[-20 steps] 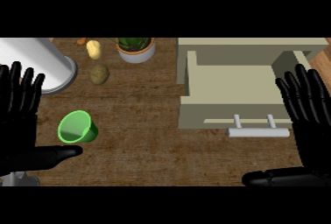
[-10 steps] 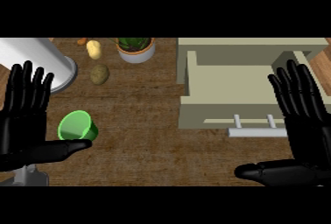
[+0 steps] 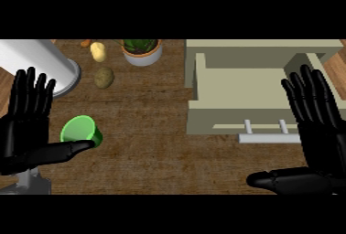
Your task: Pick up the cup, place it into the drawer and close the drawer
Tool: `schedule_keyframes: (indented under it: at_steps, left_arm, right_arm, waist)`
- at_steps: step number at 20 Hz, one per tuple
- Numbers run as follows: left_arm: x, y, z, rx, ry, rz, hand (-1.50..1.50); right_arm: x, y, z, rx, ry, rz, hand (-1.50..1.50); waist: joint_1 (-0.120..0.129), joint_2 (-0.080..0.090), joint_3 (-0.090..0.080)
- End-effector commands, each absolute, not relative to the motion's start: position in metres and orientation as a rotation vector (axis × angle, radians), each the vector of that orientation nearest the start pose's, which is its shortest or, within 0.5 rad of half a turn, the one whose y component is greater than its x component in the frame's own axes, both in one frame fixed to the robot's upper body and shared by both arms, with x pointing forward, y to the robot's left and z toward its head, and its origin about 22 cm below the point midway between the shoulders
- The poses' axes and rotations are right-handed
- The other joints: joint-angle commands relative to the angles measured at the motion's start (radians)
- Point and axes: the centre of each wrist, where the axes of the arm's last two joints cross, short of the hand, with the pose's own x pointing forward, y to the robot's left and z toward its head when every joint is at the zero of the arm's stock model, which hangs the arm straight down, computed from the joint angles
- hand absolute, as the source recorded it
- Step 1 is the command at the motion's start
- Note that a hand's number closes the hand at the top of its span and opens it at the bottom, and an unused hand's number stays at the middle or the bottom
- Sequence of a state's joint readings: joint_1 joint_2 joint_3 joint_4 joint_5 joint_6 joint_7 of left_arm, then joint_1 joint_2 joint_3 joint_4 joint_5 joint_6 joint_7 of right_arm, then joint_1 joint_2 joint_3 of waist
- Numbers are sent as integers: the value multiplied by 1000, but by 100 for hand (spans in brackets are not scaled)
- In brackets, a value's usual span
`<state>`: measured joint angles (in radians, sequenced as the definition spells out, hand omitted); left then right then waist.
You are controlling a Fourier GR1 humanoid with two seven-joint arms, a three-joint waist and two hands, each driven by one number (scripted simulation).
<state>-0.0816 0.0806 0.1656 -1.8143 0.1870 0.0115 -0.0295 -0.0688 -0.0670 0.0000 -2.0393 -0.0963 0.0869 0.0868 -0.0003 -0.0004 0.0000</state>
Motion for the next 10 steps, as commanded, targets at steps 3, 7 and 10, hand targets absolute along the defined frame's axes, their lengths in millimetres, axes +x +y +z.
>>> schedule_keyframes:
  at_steps: [3,7,10]
  left_arm:
    - [231,294,75,39,-1875,190,-150]
    - [244,299,44,65,-1826,201,-150]
    - [245,285,21,90,-1811,208,-150]
  right_arm:
    - [219,-238,111,116,-2000,111,-150]
    - [237,-222,130,124,-2020,114,-150]
    - [232,-244,144,124,-2012,118,-150]
  waist:
    - [2,0,0]
    - [2,1,0]
    - [0,1,0]
